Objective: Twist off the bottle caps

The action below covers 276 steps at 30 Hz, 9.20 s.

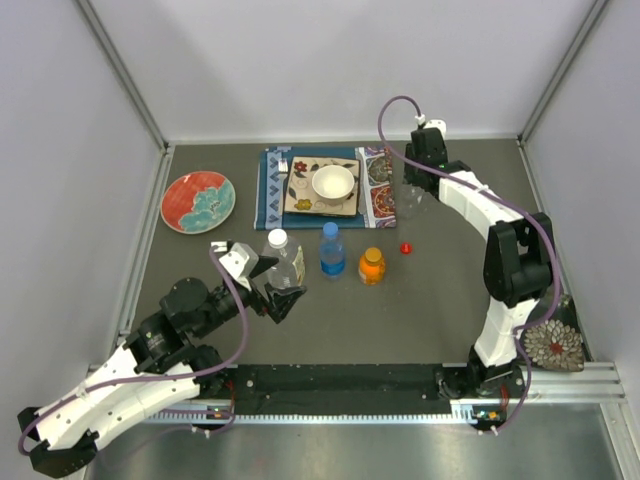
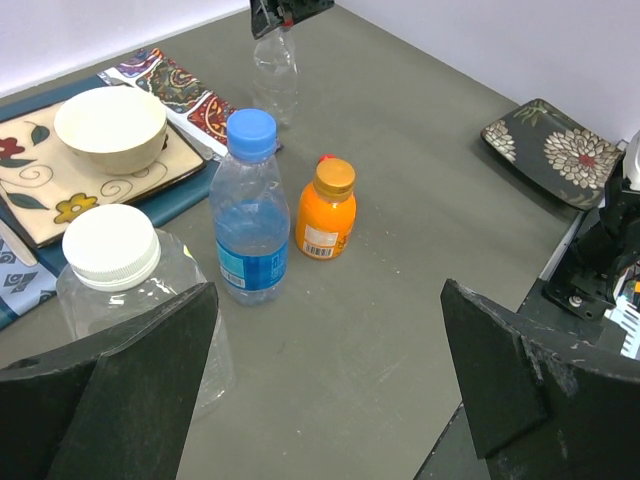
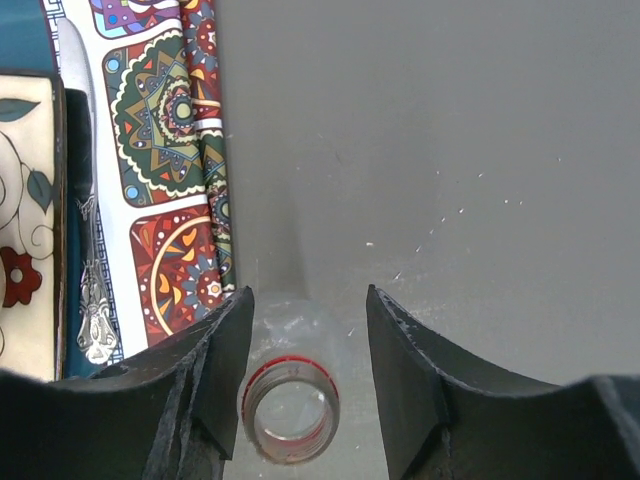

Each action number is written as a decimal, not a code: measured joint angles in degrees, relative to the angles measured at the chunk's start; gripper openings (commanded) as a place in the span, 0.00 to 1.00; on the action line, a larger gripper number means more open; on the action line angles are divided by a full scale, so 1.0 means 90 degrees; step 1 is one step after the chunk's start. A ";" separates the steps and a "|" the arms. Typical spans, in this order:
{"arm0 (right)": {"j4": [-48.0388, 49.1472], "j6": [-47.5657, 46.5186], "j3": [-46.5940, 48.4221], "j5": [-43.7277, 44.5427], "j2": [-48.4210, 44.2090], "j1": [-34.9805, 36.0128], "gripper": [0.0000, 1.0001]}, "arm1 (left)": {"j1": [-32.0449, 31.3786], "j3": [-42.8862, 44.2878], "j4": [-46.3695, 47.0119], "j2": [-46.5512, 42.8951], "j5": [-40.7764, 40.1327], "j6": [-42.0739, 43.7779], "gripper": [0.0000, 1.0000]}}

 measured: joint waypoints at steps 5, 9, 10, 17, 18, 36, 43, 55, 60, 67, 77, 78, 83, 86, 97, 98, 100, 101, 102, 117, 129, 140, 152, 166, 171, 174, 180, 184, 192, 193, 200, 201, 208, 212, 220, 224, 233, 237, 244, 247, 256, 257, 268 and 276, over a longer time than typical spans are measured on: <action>-0.0034 0.0005 0.0002 0.0000 0.0000 0.0002 0.53 | 0.0000 0.0000 0.0000 0.0012 0.0000 0.0000 0.99; -0.0131 0.0012 0.0087 0.0000 0.0002 0.0005 0.53 | 0.0000 0.0000 -0.0002 0.0044 0.0000 0.0000 0.99; -0.0153 0.0015 0.0124 0.0000 0.0002 0.0015 0.53 | 0.0000 0.0000 -0.0005 0.0044 0.0000 0.0000 0.99; -0.0206 0.0015 0.0253 -0.0010 0.0002 0.0087 0.53 | 0.0000 0.0000 -0.0005 0.0044 0.0002 -0.0015 0.99; -0.0214 0.0017 0.0253 -0.0015 0.0002 0.0087 0.53 | 0.0000 0.0000 -0.0005 0.0041 0.0007 -0.0017 0.99; -0.0393 0.0085 0.0464 -0.0102 0.0100 0.0085 0.60 | -0.0002 0.0000 -0.0005 0.0041 0.0049 -0.0044 0.99; -0.0452 0.0168 0.0629 -0.0170 0.0100 0.0087 0.61 | 0.0000 0.0000 -0.0005 0.0041 0.0051 -0.0046 0.99; -0.0478 0.0656 0.0296 -0.0500 -0.1863 0.0906 0.61 | -0.0005 0.0058 -0.0005 0.0253 -0.0121 -0.0216 0.99; -0.0187 0.0787 -0.1163 -0.0668 -0.3643 0.1967 0.62 | -0.0005 0.0265 -0.0092 0.0670 -0.0483 -0.0503 0.99; -0.0539 0.1069 -0.3014 -0.0398 -0.4031 0.2912 0.73 | -0.0005 0.0736 -0.0364 0.1059 -0.0976 -0.0930 0.99; -0.0612 0.1355 -0.3436 -0.0267 -0.4029 0.3189 0.74 | -0.0005 0.0738 -0.0440 0.0969 -0.0857 -0.1183 0.99; -0.0566 0.1367 -0.3444 -0.0272 -0.3995 0.3215 0.74 | -0.0005 0.0738 -0.0447 0.0969 -0.0831 -0.1200 0.99; -0.0415 0.1460 -0.3446 -0.0250 -0.3628 0.3240 0.71 | -0.0005 0.0712 -0.0469 0.0935 -0.0714 -0.1243 0.99; -0.0374 0.1515 -0.3461 -0.0148 -0.3342 0.3242 0.68 | -0.0005 0.0673 -0.0476 0.0862 -0.0673 -0.1280 0.99; -0.0299 0.1666 -0.3483 0.0216 -0.2924 0.3242 0.35 | -0.0005 0.0532 -0.0527 0.0605 -0.0673 -0.1353 0.99; -0.0260 0.1688 -0.3487 0.0228 -0.2924 0.3240 0.34 | -0.0005 0.0529 -0.0529 0.0605 -0.0673 -0.1355 0.99; -0.0180 0.1722 -0.3524 0.0255 -0.2936 0.3247 0.33 | -0.0005 0.0525 -0.0534 0.0595 -0.0673 -0.1355 0.99; -0.0146 0.1741 -0.3565 0.0255 -0.2973 0.3249 0.33 | -0.0005 0.0525 -0.0551 0.0590 -0.0673 -0.1355 0.99; -0.0168 0.1768 -0.3631 0.0255 -0.3062 0.3254 0.33 | -0.0005 0.0522 -0.0568 0.0576 -0.0673 -0.1355 0.99; -0.1863 0.1821 -0.1683 -0.0537 -0.5855 0.3823 0.00 | 0.0056 0.1678 -0.0588 0.1251 -0.0967 -0.0930 0.99; -0.1979 0.1970 -0.0580 -0.2761 -0.5666 0.3810 0.00 | 0.1600 0.3869 0.0311 0.3254 0.3616 -0.0993 0.99; -0.1919 0.1953 -0.0083 -0.3422 -0.5355 0.3733 0.00 | 0.1603 0.3330 0.0826 0.3728 0.5671 -0.1321 0.99; -0.1775 0.1957 0.0049 -0.3866 -0.4913 0.3733 0.05 | 0.1523 0.3104 0.1037 0.3905 0.5950 -0.1241 0.41; -0.1644 0.2084 0.0046 -0.3067 -0.5117 0.3733 0.60 | 0.0899 0.2970 0.0714 0.3551 0.4163 -0.0389 0.22; -0.1615 0.2239 0.0046 -0.2742 -0.5027 0.3733 0.56 | 0.0070 0.3028 0.0355 0.3529 0.2562 0.0187 0.22; -0.1596 0.2295 0.0046 -0.2606 -0.4920 0.3733 0.55 | -0.0219 0.3028 0.0202 0.3541 0.1749 0.0357 0.21; -0.1552 0.2404 0.0039 -0.2412 -0.4813 0.3733 0.58 | -0.0313 0.3028 0.0148 0.3558 0.0823 0.0432 0.20; -0.1549 0.2421 0.0032 -0.2361 -0.4806 0.3735 0.59 | -0.0318 0.3026 0.0151 0.3558 0.0585 0.0469 0.20; -0.1511 0.2472 -0.0015 -0.2273 -0.4755 0.3740 0.60 | -0.0330 0.2997 0.0148 0.3553 0.0430 0.0469 0.20; -0.1506 0.2472 -0.0015 -0.2261 -0.4738 0.3740 0.61 | -0.0330 0.2987 0.0146 0.3553 0.0410 0.0469 0.20; -0.1479 0.2475 -0.0075 -0.2176 -0.4634 0.3740 0.63 | -0.0330 0.2905 0.0097 0.3514 0.0340 0.0469 0.21; -0.1481 0.2475 -0.0107 -0.2137 -0.4626 0.3740 0.64 | -0.0330 0.2885 0.0100 0.3495 0.0347 0.0469 0.21; -0.1491 0.2509 -0.0260 -0.1984 -0.4546 0.3742 0.64 | -0.0335 0.2820 0.0202 0.3356 0.0350 0.0469 0.21; -0.1503 0.2511 -0.0265 -0.1991 -0.4541 0.3752 0.51 | -0.0338 0.2752 0.0248 0.3327 0.0357 0.0469 0.22; -0.1384 0.2499 -0.0267 -0.2217 -0.4522 0.3776 0.00 | -0.0335 0.2708 0.0287 0.3313 0.0367 0.0469 0.22; -0.1282 0.2407 -0.0333 -0.2341 -0.4529 0.3769 0.00 | -0.0335 0.2708 0.0272 0.3303 0.0345 0.0469 0.22; -0.1071 0.1421 -0.0398 -0.3254 -0.4966 0.3742 0.00 | 0.0767 0.2718 0.0908 0.3359 0.3497 -0.0605 0.25; -0.0879 0.0741 -0.0389 -0.4107 -0.5413 0.3725 0.00 | 0.1013 0.2713 0.2322 0.3689 0.5399 -0.2050 0.26; -0.0510 -0.0306 -0.0408 -0.5797 -0.5860 0.3735 0.00 | 0.0954 0.2701 0.5071 0.4379 0.7368 -0.4534 0.29; -0.0459 -0.0746 -0.0435 -0.6356 -0.5916 0.3733 0.00 | 0.0928 0.2688 0.6127 0.4687 0.7895 -0.5457 0.29; -0.0865 -0.2346 -0.0415 -0.7439 -0.5787 0.3735 0.00 | 0.0889 0.2611 0.8004 0.5207 0.8864 -0.7074 0.28; -0.0984 -0.2509 -0.0396 -0.7514 -0.5751 0.3735 0.00 | 0.0894 0.2584 0.8024 0.5217 0.8937 -0.7133 0.28; -0.1836 -0.2642 -0.0197 -0.6907 -0.5778 0.3738 0.62 | 0.0923 0.2868 0.4405 0.4736 0.8585 -0.4250 0.25; -0.2390 -0.2047 -0.0160 -0.5321 -0.5853 0.3738 0.75 | 0.0930 0.3677 0.1928 0.4493 0.6798 -0.1768 0.25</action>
